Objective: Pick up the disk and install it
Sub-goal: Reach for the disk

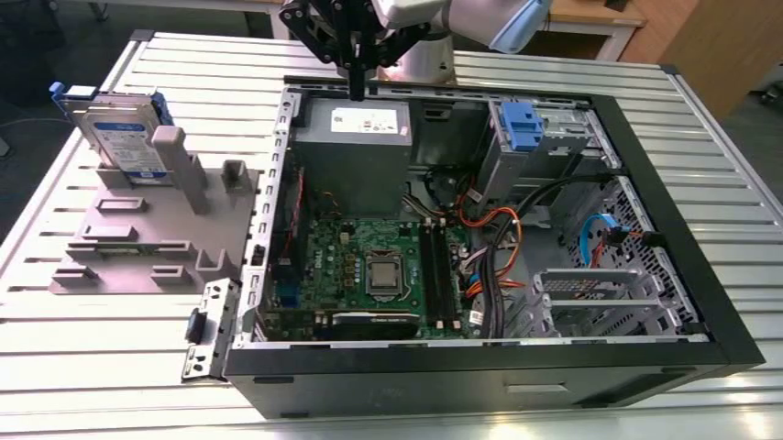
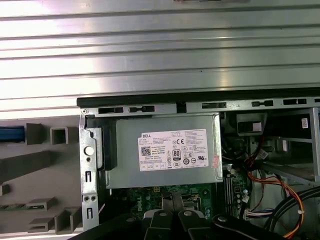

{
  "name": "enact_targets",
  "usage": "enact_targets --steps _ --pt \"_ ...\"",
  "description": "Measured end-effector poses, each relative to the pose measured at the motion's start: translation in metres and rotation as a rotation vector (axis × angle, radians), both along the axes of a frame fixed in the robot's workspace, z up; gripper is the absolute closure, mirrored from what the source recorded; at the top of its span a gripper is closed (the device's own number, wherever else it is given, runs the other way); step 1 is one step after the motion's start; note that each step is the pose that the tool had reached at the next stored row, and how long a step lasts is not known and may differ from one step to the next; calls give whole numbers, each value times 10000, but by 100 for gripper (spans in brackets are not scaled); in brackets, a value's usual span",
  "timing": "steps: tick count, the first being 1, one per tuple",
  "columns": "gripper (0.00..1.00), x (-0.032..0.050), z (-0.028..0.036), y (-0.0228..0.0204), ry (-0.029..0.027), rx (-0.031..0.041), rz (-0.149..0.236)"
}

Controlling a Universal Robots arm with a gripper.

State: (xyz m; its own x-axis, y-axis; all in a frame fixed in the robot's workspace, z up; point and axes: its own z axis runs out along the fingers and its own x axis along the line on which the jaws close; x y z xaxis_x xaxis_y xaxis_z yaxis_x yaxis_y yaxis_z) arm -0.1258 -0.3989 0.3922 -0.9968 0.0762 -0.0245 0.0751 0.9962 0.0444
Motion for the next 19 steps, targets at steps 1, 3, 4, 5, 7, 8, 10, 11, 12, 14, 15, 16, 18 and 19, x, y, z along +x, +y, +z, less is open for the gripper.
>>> enact_targets --steps 1,3,4,5,7,8,10,11,12,14,15,16,18,19 --pt "89 -3 0 0 0 0 0" --pt "89 -10 0 0 0 0 0" --pt "89 -12 0 0 1 0 0" --pt "89 -13 0 0 0 0 0" --pt "89 -16 0 0 0 0 0" --pt "89 -17 0 0 0 0 1" --pt "89 -20 0 0 0 0 0" --pt "89 -21 0 0 0 0 0" --pt "89 -23 0 0 0 0 0" --pt "89 -45 0 0 0 0 0" --pt "89 -46 0 0 0 0 0" --pt "89 -56 -1 0 0 0 0" --pt "89 -57 -1 0 0 0 0" --pt "89 -57 -1 0 0 0 0"
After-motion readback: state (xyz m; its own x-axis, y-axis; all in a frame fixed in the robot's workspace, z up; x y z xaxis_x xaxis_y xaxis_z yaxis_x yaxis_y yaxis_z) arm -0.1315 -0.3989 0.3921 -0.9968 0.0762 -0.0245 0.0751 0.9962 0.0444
